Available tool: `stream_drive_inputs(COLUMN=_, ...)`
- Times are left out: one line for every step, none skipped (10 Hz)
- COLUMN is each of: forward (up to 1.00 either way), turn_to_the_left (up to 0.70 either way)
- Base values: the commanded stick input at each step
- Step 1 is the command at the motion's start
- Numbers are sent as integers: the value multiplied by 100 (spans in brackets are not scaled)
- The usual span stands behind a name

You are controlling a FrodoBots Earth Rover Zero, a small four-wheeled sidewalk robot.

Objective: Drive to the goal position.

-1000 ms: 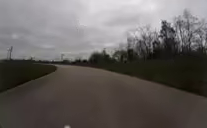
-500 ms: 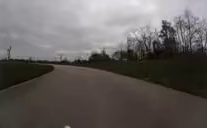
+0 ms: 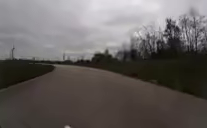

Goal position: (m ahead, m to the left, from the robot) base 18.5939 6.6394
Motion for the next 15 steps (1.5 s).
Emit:
stream_drive_inputs(forward=100, turn_to_the_left=39)
stream_drive_inputs(forward=100, turn_to_the_left=0)
stream_drive_inputs(forward=100, turn_to_the_left=0)
stream_drive_inputs(forward=100, turn_to_the_left=0)
stream_drive_inputs(forward=100, turn_to_the_left=0)
stream_drive_inputs(forward=100, turn_to_the_left=0)
stream_drive_inputs(forward=100, turn_to_the_left=0)
stream_drive_inputs(forward=100, turn_to_the_left=0)
stream_drive_inputs(forward=100, turn_to_the_left=0)
stream_drive_inputs(forward=100, turn_to_the_left=0)
stream_drive_inputs(forward=100, turn_to_the_left=0)
stream_drive_inputs(forward=100, turn_to_the_left=0)
stream_drive_inputs(forward=100, turn_to_the_left=0)
stream_drive_inputs(forward=100, turn_to_the_left=0)
stream_drive_inputs(forward=100, turn_to_the_left=0)
